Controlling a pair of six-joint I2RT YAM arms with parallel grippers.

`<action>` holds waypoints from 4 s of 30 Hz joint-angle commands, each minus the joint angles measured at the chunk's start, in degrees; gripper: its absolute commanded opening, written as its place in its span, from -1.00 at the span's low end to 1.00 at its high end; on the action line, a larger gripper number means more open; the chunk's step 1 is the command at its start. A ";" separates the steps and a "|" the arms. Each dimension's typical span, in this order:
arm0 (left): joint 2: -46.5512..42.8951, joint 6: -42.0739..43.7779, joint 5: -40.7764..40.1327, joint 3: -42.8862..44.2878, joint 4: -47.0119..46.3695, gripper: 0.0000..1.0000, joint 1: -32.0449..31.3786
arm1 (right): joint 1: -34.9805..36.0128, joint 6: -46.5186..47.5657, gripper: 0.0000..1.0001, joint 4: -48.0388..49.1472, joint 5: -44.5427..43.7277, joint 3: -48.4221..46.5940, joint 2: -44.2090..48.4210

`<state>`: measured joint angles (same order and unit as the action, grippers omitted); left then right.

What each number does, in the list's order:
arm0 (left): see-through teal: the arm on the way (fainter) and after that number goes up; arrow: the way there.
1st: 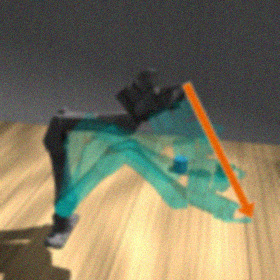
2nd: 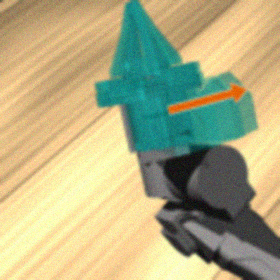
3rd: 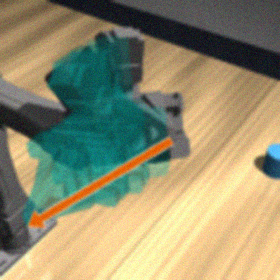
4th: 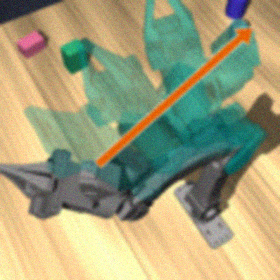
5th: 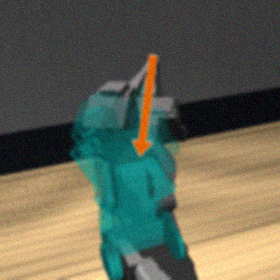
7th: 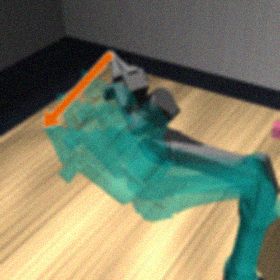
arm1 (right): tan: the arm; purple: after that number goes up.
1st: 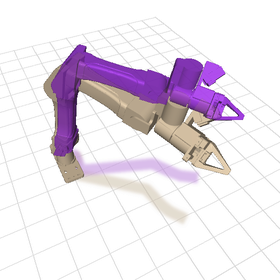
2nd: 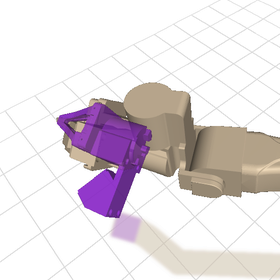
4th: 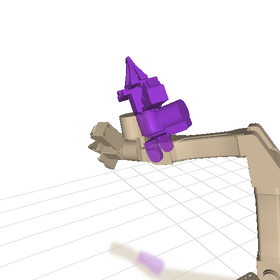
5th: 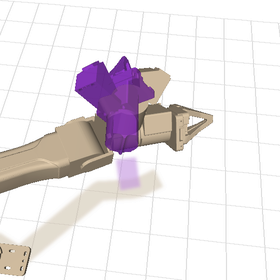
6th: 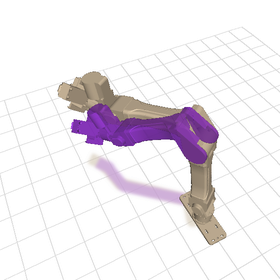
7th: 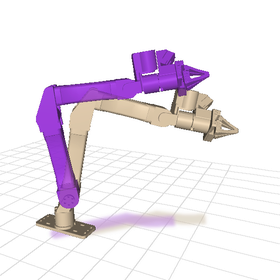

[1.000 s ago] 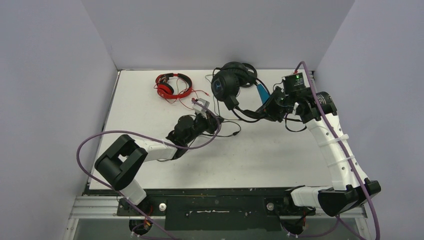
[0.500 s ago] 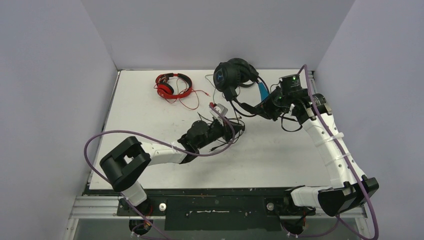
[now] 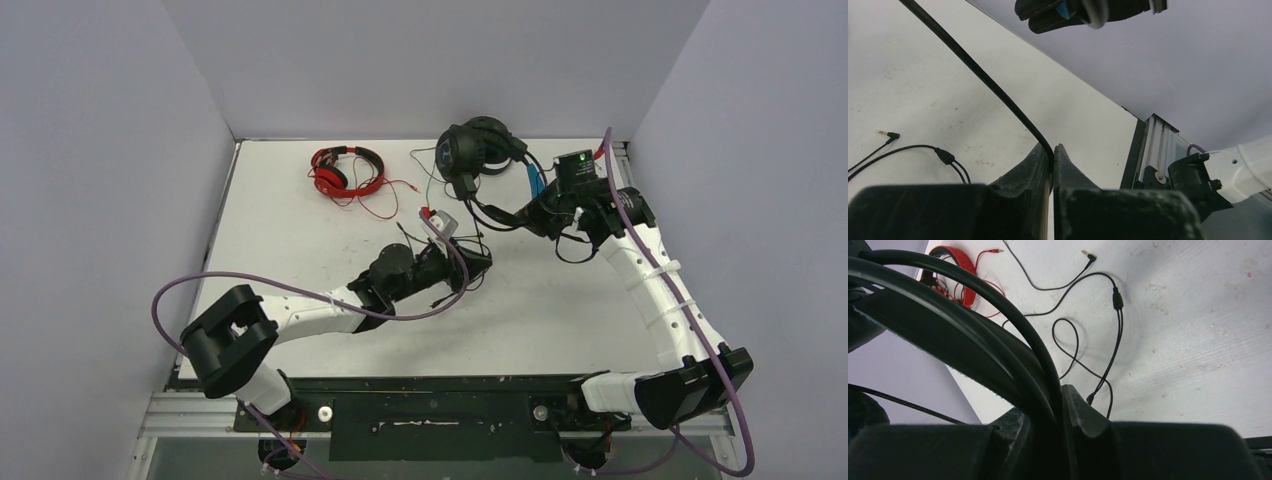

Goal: Wrap the headphones
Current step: Wrap the headphones cable around the headphones.

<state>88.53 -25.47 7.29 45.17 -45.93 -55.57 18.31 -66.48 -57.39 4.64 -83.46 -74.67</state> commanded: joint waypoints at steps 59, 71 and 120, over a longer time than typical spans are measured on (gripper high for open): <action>-15.14 49.76 -58.60 0.04 7.74 -0.75 -8.95 | 14.65 21.55 -1.00 -7.55 -31.13 -2.80 -6.47; -10.54 57.92 -56.40 0.94 -4.99 -0.62 -7.46 | 14.64 25.27 -1.00 -9.34 -23.76 -2.84 -5.29; -25.87 7.36 -20.03 -24.35 6.65 0.61 7.70 | 6.55 29.74 -1.00 -14.64 -19.49 -32.86 -8.29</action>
<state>58.28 -18.90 -7.99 23.24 -27.94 -48.16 25.45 -36.34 -74.48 -16.86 -112.57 -84.12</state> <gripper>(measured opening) 0.833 0.132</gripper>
